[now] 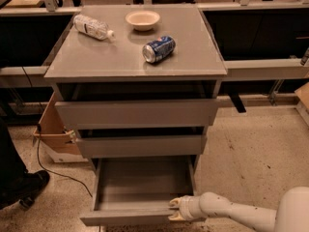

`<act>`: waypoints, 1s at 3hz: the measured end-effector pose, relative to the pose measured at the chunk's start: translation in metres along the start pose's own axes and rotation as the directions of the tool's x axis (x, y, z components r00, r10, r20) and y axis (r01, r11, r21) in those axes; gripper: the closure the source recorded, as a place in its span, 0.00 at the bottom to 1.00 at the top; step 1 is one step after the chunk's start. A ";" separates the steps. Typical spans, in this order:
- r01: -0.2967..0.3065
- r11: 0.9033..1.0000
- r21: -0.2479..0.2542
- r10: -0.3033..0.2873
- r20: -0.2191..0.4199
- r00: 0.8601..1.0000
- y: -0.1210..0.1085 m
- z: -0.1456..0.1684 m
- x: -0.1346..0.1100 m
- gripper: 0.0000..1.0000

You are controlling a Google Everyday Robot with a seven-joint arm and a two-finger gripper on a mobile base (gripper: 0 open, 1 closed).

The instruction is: Close bottom drawer

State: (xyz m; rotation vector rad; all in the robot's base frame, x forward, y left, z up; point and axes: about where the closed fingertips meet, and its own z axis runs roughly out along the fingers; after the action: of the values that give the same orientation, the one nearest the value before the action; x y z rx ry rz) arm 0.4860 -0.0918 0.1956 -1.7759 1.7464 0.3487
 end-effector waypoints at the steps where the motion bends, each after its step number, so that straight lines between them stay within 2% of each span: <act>1: 0.009 1.000 0.018 -0.009 0.011 1.000 -0.007 -0.001 -0.004 0.87; 2: 0.017 0.999 0.035 -0.018 0.022 1.000 -0.015 -0.004 -0.007 0.85; 3: 0.032 0.998 0.050 -0.034 0.023 0.999 -0.022 -0.011 -0.015 0.57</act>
Offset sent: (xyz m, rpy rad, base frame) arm 0.0227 0.0008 0.0199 0.0288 -0.0691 -0.0071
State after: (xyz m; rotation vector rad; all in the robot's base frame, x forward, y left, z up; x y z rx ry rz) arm 0.5029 -0.0874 0.2182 -1.7561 1.6926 0.3089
